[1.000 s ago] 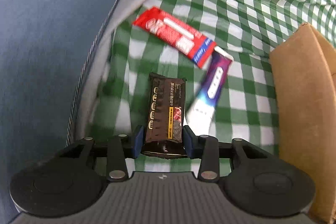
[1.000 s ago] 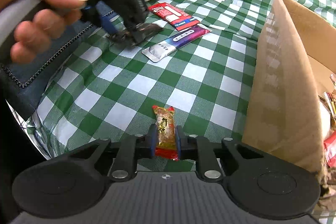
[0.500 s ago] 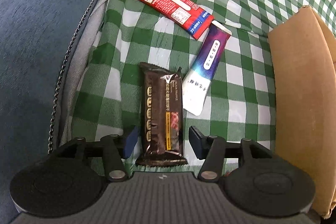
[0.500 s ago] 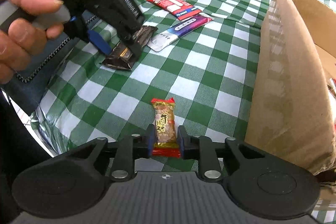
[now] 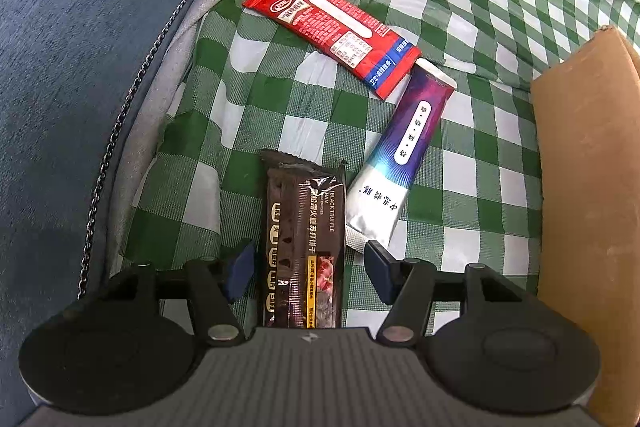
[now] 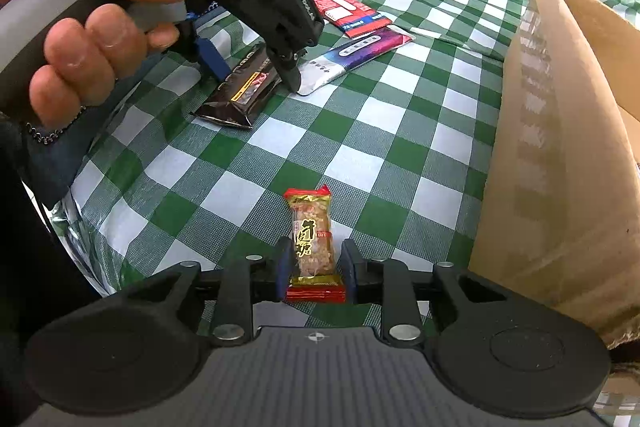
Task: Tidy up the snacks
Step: 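Grasp the brown chocolate bar with left tool while right tool grasps the small snack stick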
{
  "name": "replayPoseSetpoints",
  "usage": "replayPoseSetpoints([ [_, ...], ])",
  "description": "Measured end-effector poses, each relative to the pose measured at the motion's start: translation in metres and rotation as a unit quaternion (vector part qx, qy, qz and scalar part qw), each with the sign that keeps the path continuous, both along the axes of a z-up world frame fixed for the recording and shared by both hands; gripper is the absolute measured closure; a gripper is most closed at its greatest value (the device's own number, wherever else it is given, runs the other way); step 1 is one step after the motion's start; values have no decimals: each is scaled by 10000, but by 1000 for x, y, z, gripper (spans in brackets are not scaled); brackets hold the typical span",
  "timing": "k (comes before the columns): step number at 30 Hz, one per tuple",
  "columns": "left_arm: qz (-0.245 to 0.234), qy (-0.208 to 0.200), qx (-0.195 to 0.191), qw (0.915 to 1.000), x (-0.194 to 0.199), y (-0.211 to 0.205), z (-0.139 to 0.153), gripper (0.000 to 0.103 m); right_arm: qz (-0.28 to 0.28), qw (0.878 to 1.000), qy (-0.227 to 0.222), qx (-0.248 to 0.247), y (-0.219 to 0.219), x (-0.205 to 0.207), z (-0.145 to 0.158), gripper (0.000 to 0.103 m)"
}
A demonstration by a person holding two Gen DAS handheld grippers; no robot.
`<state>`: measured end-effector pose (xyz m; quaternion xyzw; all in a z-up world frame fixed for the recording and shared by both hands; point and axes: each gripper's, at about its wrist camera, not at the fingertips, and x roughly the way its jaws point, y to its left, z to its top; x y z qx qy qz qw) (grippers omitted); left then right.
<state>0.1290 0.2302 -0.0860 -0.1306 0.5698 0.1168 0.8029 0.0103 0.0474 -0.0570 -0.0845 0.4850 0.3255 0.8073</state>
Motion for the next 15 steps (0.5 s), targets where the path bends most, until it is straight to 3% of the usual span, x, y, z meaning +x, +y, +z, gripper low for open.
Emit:
replayPoseSetpoints([
  [3, -118, 20, 121, 9999, 0, -4, 0, 40, 25, 10000, -24, -12, 0, -1, 0, 75],
  [6, -197, 13, 312, 9993, -2, -5, 1, 61, 81, 9999, -70, -33, 1, -2, 1, 76],
  [8, -152, -63, 251, 9995, -4, -2, 3, 60, 119, 9999, -107, -31, 0, -4, 2, 81],
  [15, -114, -340, 97, 9993, -11, -2, 16, 60, 108, 9994, -315, 25, -4, -6, 9, 85],
])
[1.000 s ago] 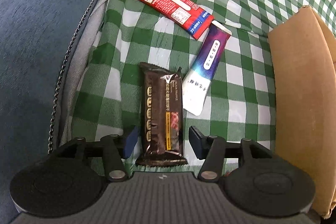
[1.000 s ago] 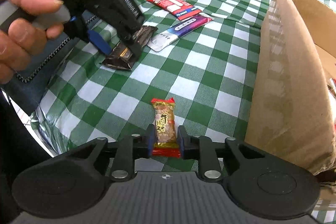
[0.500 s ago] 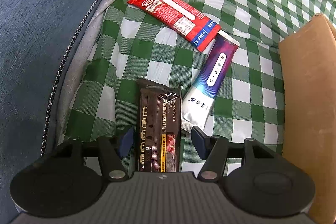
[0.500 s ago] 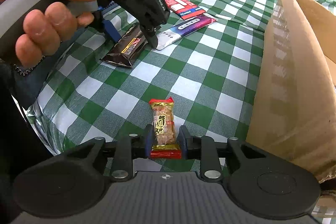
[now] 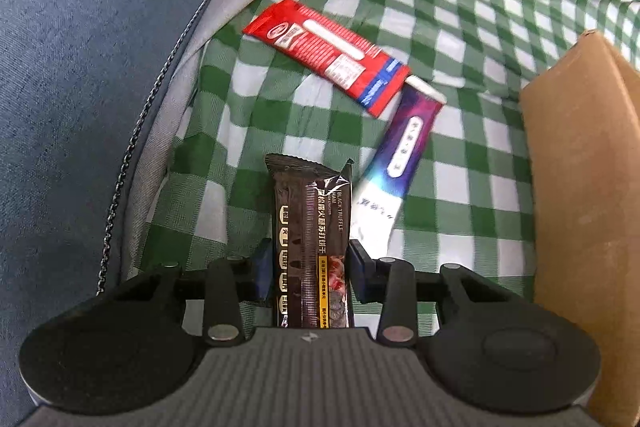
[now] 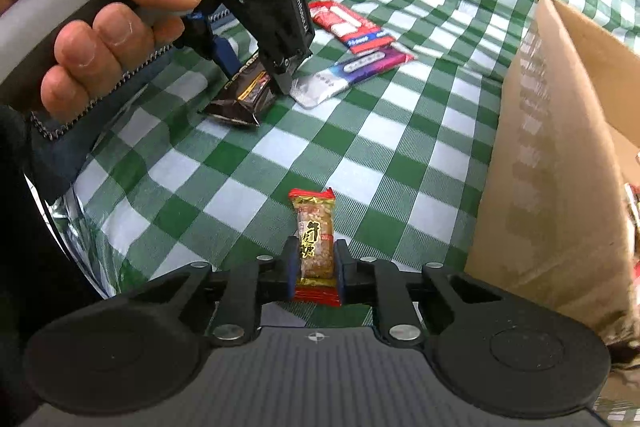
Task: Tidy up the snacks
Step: 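Grasp the brown chocolate bar with left tool while right tool grasps the small snack stick, then lift both snacks and carry them over the cardboard box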
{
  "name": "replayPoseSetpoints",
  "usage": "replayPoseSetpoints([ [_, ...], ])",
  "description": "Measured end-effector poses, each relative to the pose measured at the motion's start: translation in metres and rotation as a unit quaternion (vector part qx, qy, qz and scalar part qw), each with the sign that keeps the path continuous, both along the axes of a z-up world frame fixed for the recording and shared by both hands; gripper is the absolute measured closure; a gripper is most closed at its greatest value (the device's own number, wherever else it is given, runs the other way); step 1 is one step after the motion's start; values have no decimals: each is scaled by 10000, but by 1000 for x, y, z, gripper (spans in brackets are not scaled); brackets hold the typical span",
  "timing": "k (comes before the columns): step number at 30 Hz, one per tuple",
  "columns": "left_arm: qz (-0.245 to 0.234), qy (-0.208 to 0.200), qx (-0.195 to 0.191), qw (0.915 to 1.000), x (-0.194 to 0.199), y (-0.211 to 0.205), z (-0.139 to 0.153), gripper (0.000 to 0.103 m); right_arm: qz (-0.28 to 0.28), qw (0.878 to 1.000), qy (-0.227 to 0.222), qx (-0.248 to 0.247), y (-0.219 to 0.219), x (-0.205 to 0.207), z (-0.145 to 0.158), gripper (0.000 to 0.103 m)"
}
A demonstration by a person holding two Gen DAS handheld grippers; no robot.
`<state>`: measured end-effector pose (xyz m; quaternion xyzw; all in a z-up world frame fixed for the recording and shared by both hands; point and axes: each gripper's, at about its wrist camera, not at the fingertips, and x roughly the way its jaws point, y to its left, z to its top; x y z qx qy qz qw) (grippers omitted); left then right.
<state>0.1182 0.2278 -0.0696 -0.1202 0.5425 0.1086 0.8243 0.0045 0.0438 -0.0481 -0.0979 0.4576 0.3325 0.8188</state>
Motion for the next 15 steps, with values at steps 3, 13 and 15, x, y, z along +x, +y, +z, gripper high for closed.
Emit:
replayPoseSetpoints([
  [3, -38, -102, -20, 9999, -3, -2, 5, 60, -97, 9999, -103, 84, -4, 0, 6, 85],
  [13, -31, -685, -154, 9975, -25, 0, 33, 60, -334, 9962, -752, 300, -15, -5, 33, 85],
  [15, -61, -788, -170, 9967, -29, -2, 39, 60, -355, 9953, -838, 322, -17, -6, 39, 85],
])
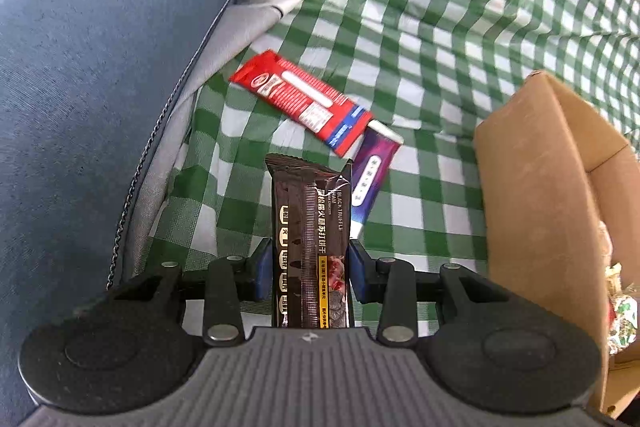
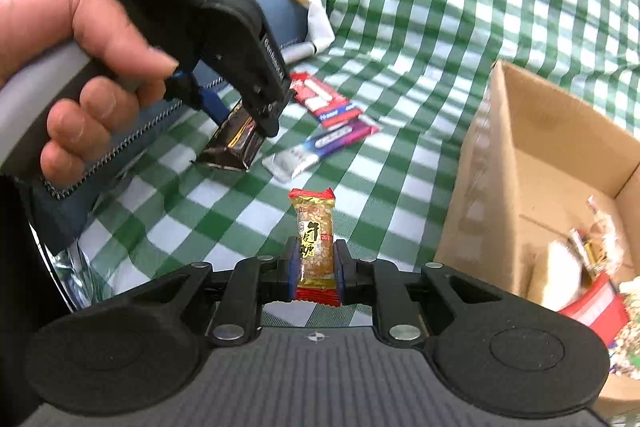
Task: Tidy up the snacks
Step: 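Lift both snacks and carry them over the cardboard box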
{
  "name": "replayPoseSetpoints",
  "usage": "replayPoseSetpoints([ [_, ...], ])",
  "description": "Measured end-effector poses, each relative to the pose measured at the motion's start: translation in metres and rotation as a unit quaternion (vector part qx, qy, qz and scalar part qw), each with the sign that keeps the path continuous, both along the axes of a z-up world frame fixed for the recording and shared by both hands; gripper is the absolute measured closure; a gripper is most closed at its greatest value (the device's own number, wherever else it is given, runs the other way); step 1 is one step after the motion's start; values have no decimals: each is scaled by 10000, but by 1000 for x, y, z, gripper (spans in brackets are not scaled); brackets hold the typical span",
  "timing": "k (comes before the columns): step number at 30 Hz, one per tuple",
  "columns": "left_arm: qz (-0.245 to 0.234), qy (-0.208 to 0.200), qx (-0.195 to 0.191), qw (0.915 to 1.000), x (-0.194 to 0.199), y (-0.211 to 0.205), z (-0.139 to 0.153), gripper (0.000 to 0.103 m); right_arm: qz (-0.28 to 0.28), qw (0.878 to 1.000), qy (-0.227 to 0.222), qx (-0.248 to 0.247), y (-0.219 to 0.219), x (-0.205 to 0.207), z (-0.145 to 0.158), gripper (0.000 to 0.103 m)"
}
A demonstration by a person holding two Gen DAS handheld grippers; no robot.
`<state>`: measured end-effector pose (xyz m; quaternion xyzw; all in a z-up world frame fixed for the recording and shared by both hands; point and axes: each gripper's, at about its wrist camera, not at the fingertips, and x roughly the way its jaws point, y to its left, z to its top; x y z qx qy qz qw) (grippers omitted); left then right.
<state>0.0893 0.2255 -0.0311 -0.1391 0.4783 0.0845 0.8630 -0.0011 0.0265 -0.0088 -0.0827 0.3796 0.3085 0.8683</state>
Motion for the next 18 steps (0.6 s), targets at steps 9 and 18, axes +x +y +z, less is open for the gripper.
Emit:
replayPoseSetpoints([
  [9, -74, -614, 9, 9981, -20, -11, 26, 60, -31, 9972, -720, 216, -29, 13, 73, 85],
  [18, -530, -1370, 367, 9885, -31, -52, 44, 60, -1197, 9816, -1466, 263, -128, 46, 89, 85],
])
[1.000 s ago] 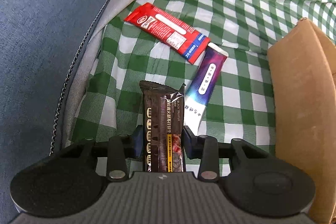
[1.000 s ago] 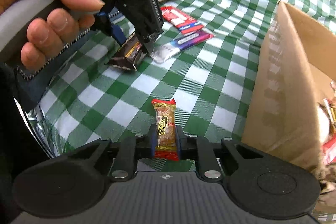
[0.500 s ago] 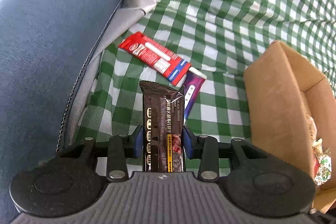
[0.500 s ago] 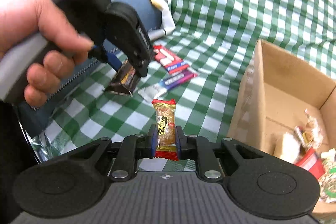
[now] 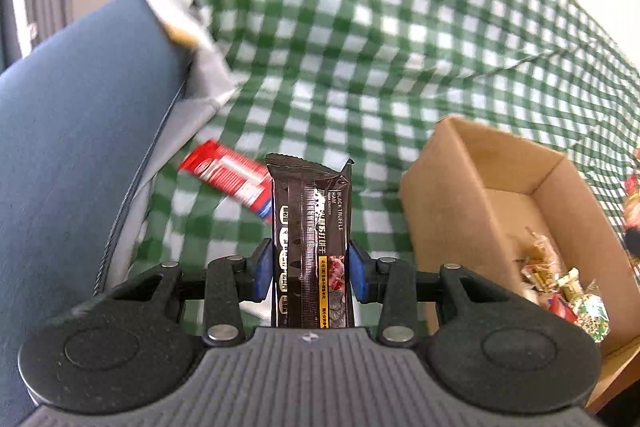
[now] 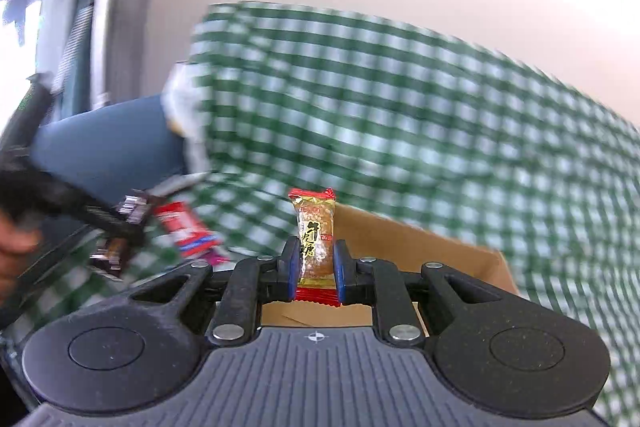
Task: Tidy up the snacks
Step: 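Lift both snacks and carry them over the cardboard box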
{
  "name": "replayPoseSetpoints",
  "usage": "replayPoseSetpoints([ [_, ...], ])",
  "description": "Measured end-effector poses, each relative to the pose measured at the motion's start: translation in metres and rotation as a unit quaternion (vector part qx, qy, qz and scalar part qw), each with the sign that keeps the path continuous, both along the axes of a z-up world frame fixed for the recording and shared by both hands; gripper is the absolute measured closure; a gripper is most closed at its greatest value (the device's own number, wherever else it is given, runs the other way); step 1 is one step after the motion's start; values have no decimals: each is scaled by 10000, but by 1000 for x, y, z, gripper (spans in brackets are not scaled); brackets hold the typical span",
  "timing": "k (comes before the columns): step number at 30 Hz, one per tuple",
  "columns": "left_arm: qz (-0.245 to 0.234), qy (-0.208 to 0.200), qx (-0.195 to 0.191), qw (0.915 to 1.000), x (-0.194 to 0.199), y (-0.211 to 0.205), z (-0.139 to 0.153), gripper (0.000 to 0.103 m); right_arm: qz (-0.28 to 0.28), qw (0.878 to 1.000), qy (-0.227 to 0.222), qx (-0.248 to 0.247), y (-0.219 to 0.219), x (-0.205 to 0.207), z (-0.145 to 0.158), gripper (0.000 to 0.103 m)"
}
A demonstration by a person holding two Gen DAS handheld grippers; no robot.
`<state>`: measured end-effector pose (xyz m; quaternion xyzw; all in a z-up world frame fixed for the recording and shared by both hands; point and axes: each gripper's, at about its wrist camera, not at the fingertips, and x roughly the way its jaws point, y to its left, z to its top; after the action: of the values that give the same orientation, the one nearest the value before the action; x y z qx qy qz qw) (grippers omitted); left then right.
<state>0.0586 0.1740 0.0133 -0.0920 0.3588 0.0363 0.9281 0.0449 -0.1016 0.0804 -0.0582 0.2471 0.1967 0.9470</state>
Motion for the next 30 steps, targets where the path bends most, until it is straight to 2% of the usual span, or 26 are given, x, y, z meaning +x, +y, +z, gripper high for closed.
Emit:
replayPoseSetpoints([
  [3, -200, -301, 75, 9993, -2, -14, 5, 60, -466, 9980, 333, 272, -24, 7, -24, 85],
  [5, -343, -523, 133, 9980, -3, -24, 8, 60, -669, 9957, 505, 393, -33, 12, -28, 85],
  [8, -563, -831, 160, 9948, -5, -39, 13, 60, -818, 9951, 316, 466, -43, 12, -29, 85],
  [15, -933, -1282, 21, 9873, -8, -70, 20, 60, -1163, 9917, 317, 452, -55, 14, -35, 85],
  [24, -1338, -1435, -35, 9805, -4, -104, 20, 60, -1679, 9846, 236, 416, -71, 16, -36, 85],
  [30, -1435, -1544, -129, 9775, -4, -112, 20, 60, -1737, 9840, 261, 302, -68, 18, -39, 85],
])
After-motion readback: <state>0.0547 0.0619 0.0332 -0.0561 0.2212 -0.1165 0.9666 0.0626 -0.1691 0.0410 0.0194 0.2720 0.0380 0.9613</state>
